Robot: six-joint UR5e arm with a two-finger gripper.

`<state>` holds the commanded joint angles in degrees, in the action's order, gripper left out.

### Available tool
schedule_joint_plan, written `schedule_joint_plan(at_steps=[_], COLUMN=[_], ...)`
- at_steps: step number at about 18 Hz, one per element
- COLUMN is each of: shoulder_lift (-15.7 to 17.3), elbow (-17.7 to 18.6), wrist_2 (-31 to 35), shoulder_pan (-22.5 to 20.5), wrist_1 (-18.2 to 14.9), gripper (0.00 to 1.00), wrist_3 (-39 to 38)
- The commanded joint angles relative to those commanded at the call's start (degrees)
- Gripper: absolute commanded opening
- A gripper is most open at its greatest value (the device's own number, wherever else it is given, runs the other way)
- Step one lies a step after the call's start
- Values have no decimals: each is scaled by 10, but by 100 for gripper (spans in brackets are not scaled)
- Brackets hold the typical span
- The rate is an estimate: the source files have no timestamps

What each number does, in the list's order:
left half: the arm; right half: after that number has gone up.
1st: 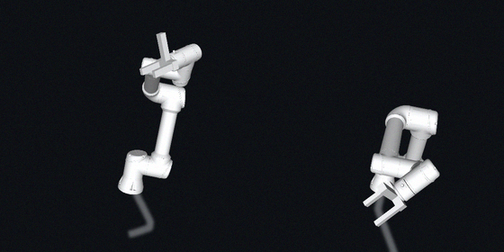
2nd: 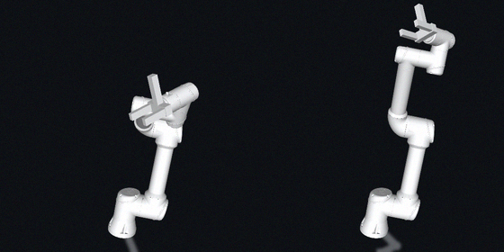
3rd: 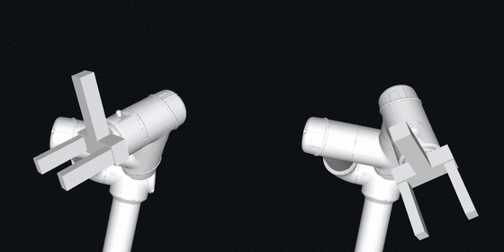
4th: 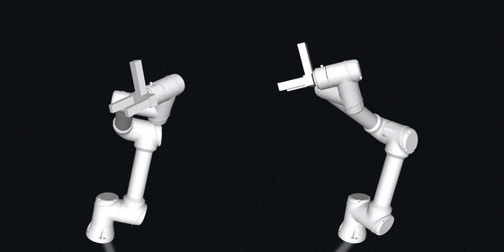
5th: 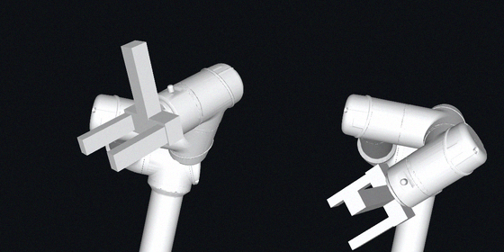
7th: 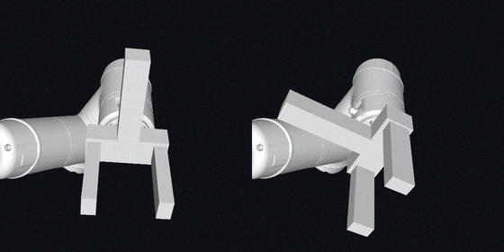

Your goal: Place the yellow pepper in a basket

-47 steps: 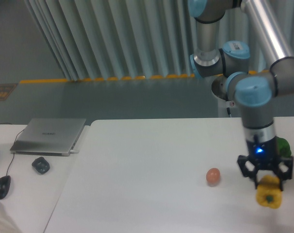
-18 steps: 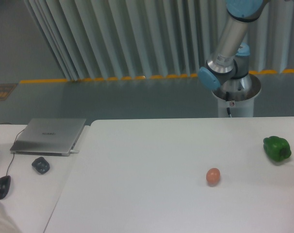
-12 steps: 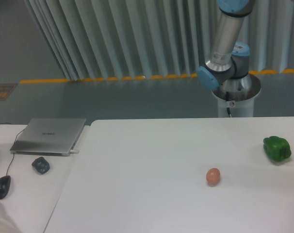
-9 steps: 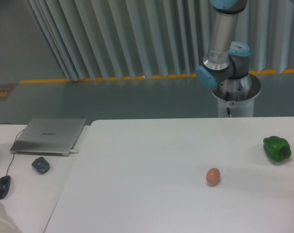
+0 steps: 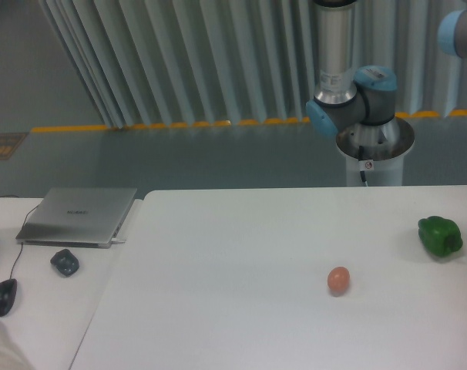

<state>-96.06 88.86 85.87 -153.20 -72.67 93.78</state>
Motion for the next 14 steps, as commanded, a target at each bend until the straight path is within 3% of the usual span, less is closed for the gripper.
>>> schedule_joint_plan(at_steps=[7,14], shoulder_lift=[-65,-79], elbow=[-1,-8], wrist_2=[2,40], shoulder_pan=[50,55], wrist_1=[-23,-58], gripper=[100,100], wrist_3=[-1,3])
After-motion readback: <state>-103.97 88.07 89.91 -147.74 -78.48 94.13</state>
